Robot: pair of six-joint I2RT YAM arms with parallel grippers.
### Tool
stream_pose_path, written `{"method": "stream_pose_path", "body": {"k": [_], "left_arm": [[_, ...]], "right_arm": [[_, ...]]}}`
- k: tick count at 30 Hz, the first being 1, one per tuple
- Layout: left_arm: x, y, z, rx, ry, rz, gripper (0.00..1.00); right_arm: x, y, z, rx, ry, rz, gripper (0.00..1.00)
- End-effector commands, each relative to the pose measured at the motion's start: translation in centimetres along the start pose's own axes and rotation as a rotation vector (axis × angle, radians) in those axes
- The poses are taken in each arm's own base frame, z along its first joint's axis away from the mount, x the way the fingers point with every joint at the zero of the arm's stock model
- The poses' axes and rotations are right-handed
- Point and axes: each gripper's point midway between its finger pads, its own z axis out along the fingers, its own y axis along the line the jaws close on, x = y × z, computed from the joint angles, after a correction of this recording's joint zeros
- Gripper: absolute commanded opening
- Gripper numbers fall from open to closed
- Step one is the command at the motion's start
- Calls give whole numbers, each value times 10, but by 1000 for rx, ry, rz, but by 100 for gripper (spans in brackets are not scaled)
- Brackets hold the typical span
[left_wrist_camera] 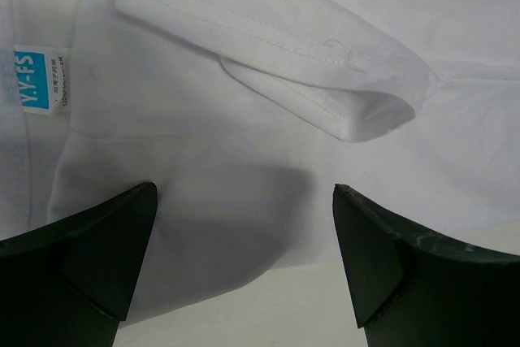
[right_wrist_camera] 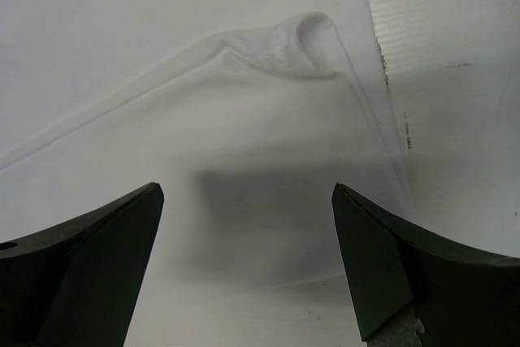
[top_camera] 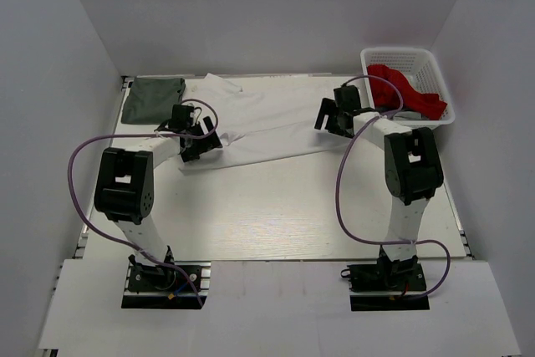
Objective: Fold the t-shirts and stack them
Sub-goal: Fold the flattened tshirt in 1/3 of the way
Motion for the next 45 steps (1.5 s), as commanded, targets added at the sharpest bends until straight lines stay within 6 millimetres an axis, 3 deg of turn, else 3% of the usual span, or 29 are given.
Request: {"method": "stream_pose_path", "body": {"k": [1, 4, 7, 9, 10, 13, 14, 16, 17, 18, 19, 20, 21, 25, 28, 33, 37, 42, 45], "left_arm": [[38, 23, -5, -79, 115, -10, 100], [46, 27, -4, -88, 131, -12, 100], [50, 27, -11, -88, 147, -35, 100], [58, 29, -18, -95, 155, -54, 100], [68, 35, -20, -104, 171, -56, 100], [88, 44, -38, -127, 177, -108, 100], [93, 48, -44, -139, 175, -117, 100], [111, 56, -56, -152, 188, -153, 100], [109, 54, -68, -141, 148, -161, 100], [124, 62, -74, -166, 159, -171, 100], [124, 64, -80, -174, 132, -211, 100], [122, 62, -86, -157, 107, -210, 100], [115, 56, -97, -120, 47, -208, 100], [80, 31, -123, 2, -100, -148, 100], [67, 16, -134, 30, -121, -120, 100], [76, -15, -124, 119, -38, -40, 100], [94, -29, -104, 103, 62, 27, 100], [114, -66, -82, 184, 139, 92, 100], [103, -75, -74, 165, 105, 109, 100]], "right_arm": [[14, -2, 6, -25, 42, 6, 90], [39, 0, 14, -47, 115, 46, 90], [58, -8, 6, -18, 189, 66, 90], [91, -24, -1, 40, 267, 79, 90], [85, -27, -14, 54, 245, 98, 90], [121, -56, -41, 142, 279, 101, 90], [119, -57, -52, 138, 263, 106, 90], [155, -68, -67, 141, 326, 109, 90], [144, -61, -81, 99, 277, 97, 90], [146, -63, -87, 93, 274, 96, 90], [168, -64, -94, 70, 321, 81, 90], [156, -57, -104, 18, 270, 67, 90], [159, -51, -108, -25, 275, 47, 90], [135, -18, -128, -198, 200, -16, 90], [119, 0, -143, -291, 145, -32, 90], [99, 5, -159, -324, 54, -39, 90], [101, 0, -159, -304, 53, -38, 90], [105, -6, -148, -271, 74, -37, 90], [107, -5, -145, -267, 91, -39, 90]]}}
